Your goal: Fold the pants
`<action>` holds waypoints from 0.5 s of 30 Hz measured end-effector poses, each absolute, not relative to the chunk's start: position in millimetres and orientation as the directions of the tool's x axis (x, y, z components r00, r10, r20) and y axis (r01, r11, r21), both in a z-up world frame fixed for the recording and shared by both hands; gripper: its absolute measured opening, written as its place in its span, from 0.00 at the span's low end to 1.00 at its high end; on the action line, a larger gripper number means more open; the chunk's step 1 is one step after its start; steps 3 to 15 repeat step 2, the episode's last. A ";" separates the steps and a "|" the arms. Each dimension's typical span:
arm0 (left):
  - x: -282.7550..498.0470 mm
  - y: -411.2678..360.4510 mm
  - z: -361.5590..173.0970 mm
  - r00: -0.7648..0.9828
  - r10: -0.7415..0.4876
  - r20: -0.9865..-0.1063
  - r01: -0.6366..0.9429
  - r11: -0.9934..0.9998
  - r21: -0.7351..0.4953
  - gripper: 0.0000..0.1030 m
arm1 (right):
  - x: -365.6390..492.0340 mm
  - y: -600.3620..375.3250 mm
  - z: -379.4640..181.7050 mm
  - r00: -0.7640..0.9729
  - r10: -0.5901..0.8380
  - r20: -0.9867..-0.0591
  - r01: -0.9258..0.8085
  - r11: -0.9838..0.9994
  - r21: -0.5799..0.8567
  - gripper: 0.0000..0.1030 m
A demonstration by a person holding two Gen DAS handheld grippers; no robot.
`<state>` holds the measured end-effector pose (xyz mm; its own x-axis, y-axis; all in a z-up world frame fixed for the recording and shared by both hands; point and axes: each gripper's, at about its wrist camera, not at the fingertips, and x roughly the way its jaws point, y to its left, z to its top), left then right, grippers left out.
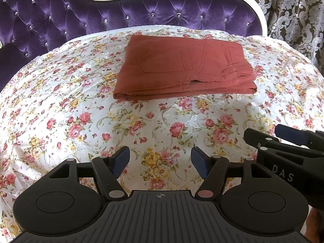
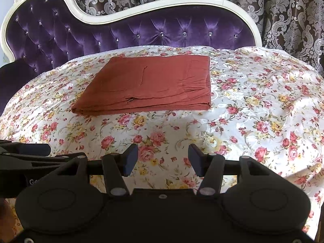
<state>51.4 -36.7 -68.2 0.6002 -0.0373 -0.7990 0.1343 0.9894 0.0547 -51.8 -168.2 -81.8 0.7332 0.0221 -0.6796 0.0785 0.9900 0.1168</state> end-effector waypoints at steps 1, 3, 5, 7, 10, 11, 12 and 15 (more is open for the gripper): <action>52.2 -36.4 -68.8 0.599 -0.035 -0.800 0.134 0.989 0.057 0.64 | -51.1 -168.1 -82.1 0.732 0.023 -0.681 0.078 0.990 0.117 0.59; 52.8 -36.4 -69.4 0.597 -0.034 -0.801 0.135 0.989 0.058 0.64 | -50.8 -168.1 -82.7 0.731 0.023 -0.682 0.079 0.990 0.117 0.59; 52.8 -36.4 -69.4 0.597 -0.034 -0.801 0.135 0.989 0.058 0.64 | -50.8 -168.1 -82.7 0.731 0.023 -0.682 0.079 0.990 0.117 0.59; 52.8 -36.4 -69.4 0.597 -0.034 -0.801 0.135 0.989 0.058 0.64 | -50.8 -168.1 -82.7 0.731 0.023 -0.682 0.079 0.990 0.117 0.59; 52.8 -36.4 -69.4 0.597 -0.034 -0.801 0.135 0.989 0.058 0.64 | -50.8 -168.1 -82.7 0.731 0.023 -0.682 0.079 0.990 0.117 0.59; 52.8 -36.4 -69.4 0.597 -0.034 -0.801 0.135 0.989 0.058 0.64 | -50.8 -168.1 -82.7 0.731 0.023 -0.682 0.079 0.990 0.117 0.59; 52.8 -36.4 -69.4 0.597 -0.034 -0.801 0.135 0.989 0.058 0.64 | -50.8 -168.1 -82.7 0.731 0.023 -0.682 0.079 0.990 0.117 0.59; 52.8 -36.4 -69.4 0.597 -0.034 -0.801 0.135 0.989 0.058 0.64 | -50.8 -168.1 -82.7 0.731 0.023 -0.682 0.079 0.990 0.117 0.59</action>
